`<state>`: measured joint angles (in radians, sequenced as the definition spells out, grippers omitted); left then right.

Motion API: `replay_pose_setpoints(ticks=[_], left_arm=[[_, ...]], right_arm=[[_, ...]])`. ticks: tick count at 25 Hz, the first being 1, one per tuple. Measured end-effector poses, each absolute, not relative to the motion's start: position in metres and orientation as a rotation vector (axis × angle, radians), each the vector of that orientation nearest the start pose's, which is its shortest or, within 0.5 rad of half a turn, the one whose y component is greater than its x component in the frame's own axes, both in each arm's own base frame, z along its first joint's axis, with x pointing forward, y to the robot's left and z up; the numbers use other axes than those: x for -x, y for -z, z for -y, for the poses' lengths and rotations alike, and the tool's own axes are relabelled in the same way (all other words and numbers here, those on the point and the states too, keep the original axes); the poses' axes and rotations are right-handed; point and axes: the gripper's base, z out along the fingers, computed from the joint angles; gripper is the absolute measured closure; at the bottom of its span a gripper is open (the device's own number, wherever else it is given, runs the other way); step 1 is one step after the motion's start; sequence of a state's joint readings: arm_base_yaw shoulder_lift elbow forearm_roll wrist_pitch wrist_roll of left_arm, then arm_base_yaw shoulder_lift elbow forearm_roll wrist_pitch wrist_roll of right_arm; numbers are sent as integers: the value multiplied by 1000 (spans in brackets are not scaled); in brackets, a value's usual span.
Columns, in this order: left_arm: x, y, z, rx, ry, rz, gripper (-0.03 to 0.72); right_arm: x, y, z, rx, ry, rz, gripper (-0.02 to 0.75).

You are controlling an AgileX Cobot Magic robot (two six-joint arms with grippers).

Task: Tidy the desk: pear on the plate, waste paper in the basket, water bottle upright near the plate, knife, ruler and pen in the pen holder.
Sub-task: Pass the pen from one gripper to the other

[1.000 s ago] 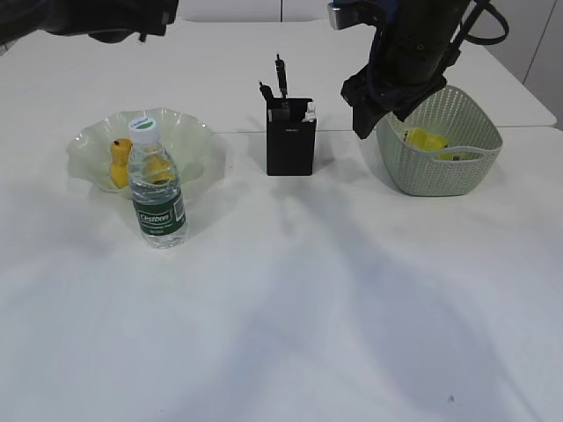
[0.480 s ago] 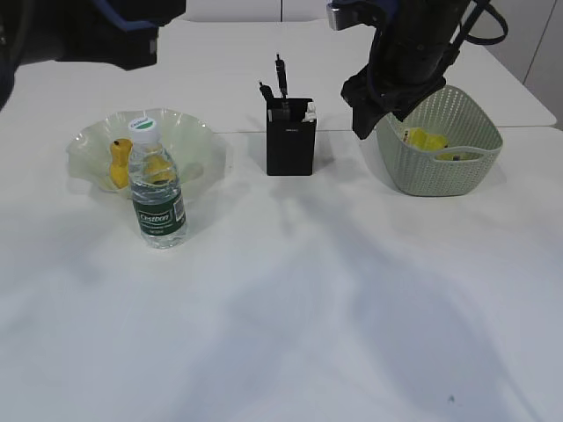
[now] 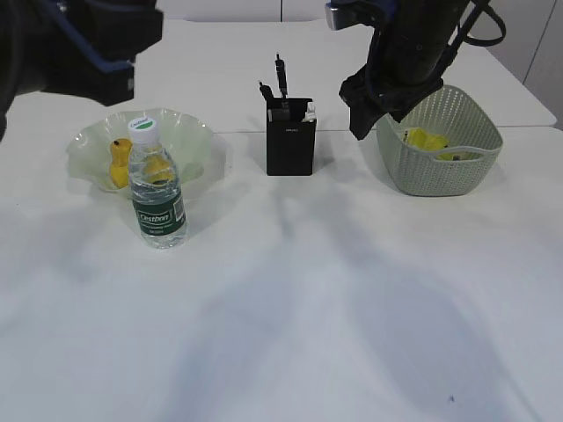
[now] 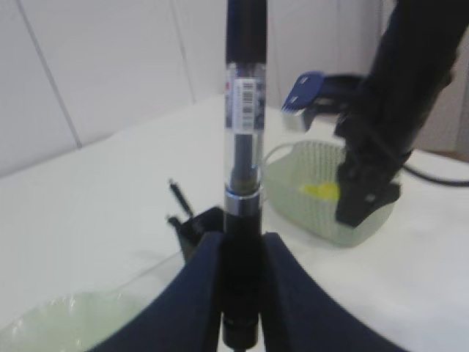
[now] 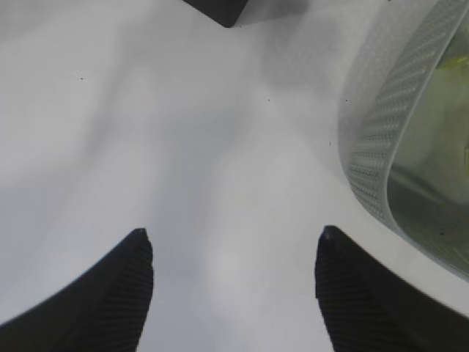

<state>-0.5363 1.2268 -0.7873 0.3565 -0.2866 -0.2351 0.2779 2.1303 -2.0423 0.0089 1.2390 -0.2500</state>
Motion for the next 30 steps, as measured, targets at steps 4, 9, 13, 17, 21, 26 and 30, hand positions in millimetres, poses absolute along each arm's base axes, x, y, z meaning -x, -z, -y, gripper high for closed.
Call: replay_pose_setpoints(ticks=[4, 9, 13, 17, 21, 26, 30], left_arm=[[-237, -317, 135, -545, 347, -1703, 591], [-238, -318, 134, -515, 364, -1711, 591], [-241, -313, 137, -517, 366, -1724, 591], [-244, -310, 139, -519, 377, -1712, 591], [-244, -312, 139, -517, 386, -1691, 591], [-244, -308, 138, -506, 379, -1742, 591], [-244, -304, 137, -504, 365, -1787, 591]], right_arm=[[-445, -278, -128, 731, -22, -2714, 225], [-445, -278, -128, 753, -19, -2708, 225], [-445, -278, -128, 762, -20, -2705, 225], [-445, -278, -128, 766, -19, -2704, 225], [-445, -278, -128, 771, -18, -2703, 225], [-445, -278, -128, 787, -15, -2698, 225], [-445, -278, -128, 793, -14, -2696, 225]])
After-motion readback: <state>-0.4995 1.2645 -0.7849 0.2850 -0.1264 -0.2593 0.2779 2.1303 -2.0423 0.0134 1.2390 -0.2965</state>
